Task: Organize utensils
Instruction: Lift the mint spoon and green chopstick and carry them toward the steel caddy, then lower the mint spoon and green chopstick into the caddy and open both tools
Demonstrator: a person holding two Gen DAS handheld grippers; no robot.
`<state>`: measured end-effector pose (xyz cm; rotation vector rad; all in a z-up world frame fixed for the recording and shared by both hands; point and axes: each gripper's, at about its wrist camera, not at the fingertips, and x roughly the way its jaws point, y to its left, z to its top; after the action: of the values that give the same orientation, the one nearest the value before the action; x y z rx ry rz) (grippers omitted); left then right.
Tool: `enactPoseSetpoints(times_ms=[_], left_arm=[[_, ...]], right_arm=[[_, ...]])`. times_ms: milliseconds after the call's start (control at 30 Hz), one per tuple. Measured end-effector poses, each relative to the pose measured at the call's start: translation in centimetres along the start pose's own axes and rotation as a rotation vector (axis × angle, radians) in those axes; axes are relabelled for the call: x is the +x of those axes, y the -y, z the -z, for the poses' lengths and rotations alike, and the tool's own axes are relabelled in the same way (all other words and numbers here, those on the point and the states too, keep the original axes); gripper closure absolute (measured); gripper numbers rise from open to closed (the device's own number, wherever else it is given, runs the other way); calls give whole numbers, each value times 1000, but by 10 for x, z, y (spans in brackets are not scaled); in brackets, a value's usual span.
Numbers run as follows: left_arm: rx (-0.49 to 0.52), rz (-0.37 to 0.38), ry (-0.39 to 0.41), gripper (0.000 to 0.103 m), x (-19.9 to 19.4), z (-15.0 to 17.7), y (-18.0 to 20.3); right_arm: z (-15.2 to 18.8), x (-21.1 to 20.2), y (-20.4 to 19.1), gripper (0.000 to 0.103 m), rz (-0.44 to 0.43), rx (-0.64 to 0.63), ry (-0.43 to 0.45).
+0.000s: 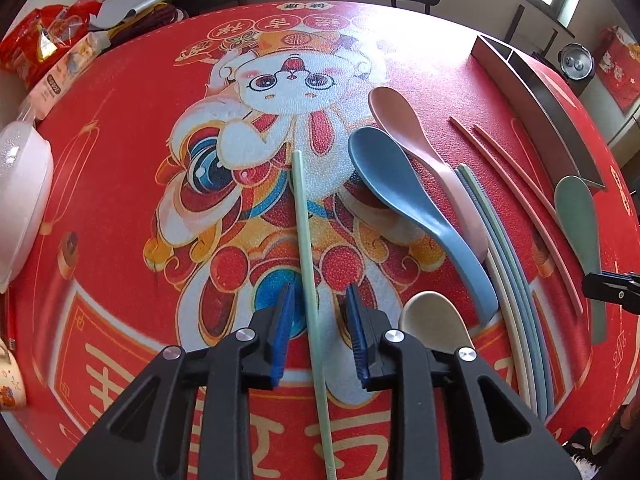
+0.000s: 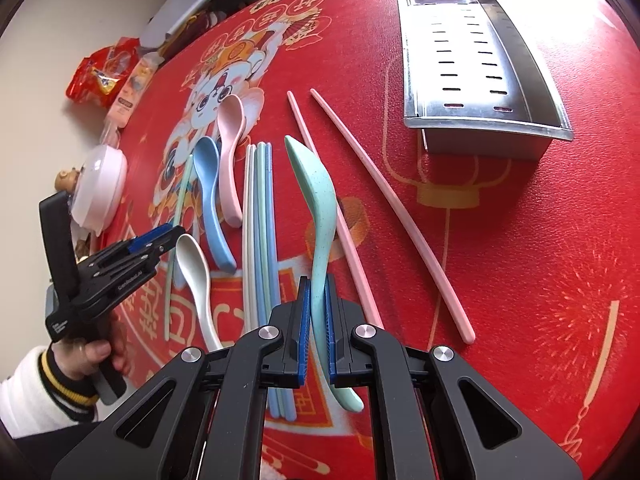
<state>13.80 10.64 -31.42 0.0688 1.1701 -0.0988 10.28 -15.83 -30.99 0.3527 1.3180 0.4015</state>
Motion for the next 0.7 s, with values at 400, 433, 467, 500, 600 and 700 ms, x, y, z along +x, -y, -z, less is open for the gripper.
enactPoseSetpoints(times_ms=[400, 433, 467, 500, 600, 700], left_arm=[[-123, 109, -4, 97, -18, -1, -29], [-139, 129, 7, 97, -25, -4, -30], [-147, 144, 19, 97, -32, -8, -31], [-154, 160, 31, 97, -39, -12, -30], [-175, 223, 54, 97, -54, -32, -20], [-180, 307, 60, 97, -57, -59, 3]], right_arm=[[-4, -8, 2, 96, -8, 19, 27], [-5, -11, 3, 96, -13, 22, 34], [-7, -14, 3, 96, -19, 28, 43], [-10, -18, 4, 96, -24, 33, 52], [-19, -30, 8, 96, -47, 62, 86], [-36, -44, 18, 96, -43, 92, 122]])
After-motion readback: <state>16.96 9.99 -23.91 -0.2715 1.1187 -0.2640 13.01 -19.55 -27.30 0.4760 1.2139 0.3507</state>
